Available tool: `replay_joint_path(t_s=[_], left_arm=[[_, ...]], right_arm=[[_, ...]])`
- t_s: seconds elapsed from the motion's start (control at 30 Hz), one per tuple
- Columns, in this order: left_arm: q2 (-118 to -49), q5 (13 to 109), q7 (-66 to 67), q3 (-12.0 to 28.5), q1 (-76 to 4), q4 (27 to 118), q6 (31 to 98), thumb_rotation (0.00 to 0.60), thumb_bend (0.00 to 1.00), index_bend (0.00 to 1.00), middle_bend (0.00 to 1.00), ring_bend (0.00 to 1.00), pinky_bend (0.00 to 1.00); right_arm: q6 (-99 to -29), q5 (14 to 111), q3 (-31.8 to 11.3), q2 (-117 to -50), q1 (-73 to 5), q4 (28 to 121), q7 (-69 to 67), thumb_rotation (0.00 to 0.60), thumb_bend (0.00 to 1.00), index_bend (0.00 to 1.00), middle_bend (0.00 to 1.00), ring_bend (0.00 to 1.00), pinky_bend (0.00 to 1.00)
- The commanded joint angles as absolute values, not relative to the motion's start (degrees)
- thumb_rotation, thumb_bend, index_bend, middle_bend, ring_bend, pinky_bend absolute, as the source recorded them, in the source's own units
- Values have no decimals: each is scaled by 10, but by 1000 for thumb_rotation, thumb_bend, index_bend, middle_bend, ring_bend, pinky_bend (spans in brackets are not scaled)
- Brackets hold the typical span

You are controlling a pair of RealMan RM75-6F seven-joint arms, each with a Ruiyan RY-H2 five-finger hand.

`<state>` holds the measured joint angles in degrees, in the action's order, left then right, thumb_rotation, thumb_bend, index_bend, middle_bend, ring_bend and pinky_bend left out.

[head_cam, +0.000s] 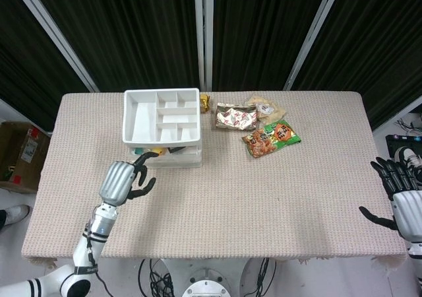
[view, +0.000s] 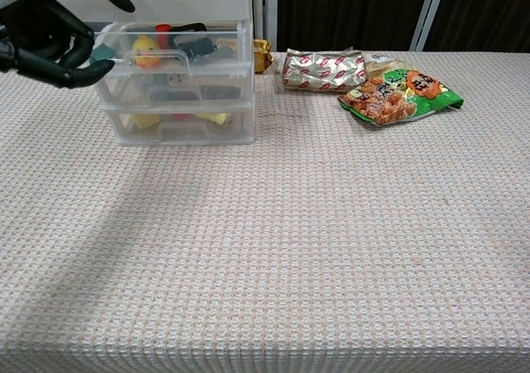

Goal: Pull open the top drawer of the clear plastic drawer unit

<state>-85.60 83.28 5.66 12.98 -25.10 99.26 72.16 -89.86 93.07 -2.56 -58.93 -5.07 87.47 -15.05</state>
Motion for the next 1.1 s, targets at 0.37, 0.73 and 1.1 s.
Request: replay_joint_path(t_s=[0.37,0.73,1.1], left_arm=[[-829,724,143,145,-303,998,644,600,330,244,810,908,1000],[-785,694,155,131,-311,1051,624,600,313,337,833,919,1000],[-725,726,134,85,-291,1121,625,600,309,356,833,918,1000]], right_arm=[[-896,925,-26,-592,-50,867,-156,600,80,0,55,0,0],[-891,923,-26,-596,-51,864,-159,600,80,0,55,0,0],[-894,927,-25,-596,-51,866,-158,600,80,0,55,0,0]])
